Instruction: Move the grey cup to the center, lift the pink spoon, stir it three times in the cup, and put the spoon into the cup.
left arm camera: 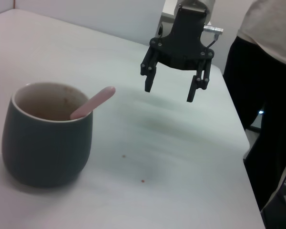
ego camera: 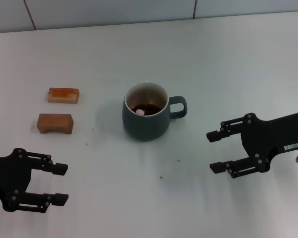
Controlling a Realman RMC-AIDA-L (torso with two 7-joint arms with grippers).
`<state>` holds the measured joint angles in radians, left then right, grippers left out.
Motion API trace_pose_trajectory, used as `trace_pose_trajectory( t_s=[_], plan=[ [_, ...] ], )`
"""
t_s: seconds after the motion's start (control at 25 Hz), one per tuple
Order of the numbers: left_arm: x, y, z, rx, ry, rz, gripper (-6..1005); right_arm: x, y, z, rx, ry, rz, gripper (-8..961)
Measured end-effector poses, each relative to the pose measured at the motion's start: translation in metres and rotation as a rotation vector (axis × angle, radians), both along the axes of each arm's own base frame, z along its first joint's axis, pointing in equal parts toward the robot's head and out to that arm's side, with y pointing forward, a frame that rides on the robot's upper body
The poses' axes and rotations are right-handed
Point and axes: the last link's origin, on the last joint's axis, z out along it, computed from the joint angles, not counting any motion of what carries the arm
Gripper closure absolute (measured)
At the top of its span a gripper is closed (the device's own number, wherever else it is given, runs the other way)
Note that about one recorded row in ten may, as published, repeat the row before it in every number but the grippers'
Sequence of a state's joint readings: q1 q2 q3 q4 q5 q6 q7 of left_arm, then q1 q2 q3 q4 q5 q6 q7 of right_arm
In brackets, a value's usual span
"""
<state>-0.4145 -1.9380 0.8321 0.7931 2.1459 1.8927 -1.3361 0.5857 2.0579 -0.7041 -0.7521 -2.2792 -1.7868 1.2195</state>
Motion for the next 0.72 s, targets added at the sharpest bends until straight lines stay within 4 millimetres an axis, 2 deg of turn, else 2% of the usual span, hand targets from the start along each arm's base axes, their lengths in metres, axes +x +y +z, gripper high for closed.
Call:
trace_pose_trajectory(
  t_s=[0.72],
  plan=[
    [0.0029, 0.0017, 0.0016, 0.004, -0.004, -0.006, 348, -0.0019, 0.0005, -0.0007, -0.001, 0.006, 0.003, 249]
  ],
)
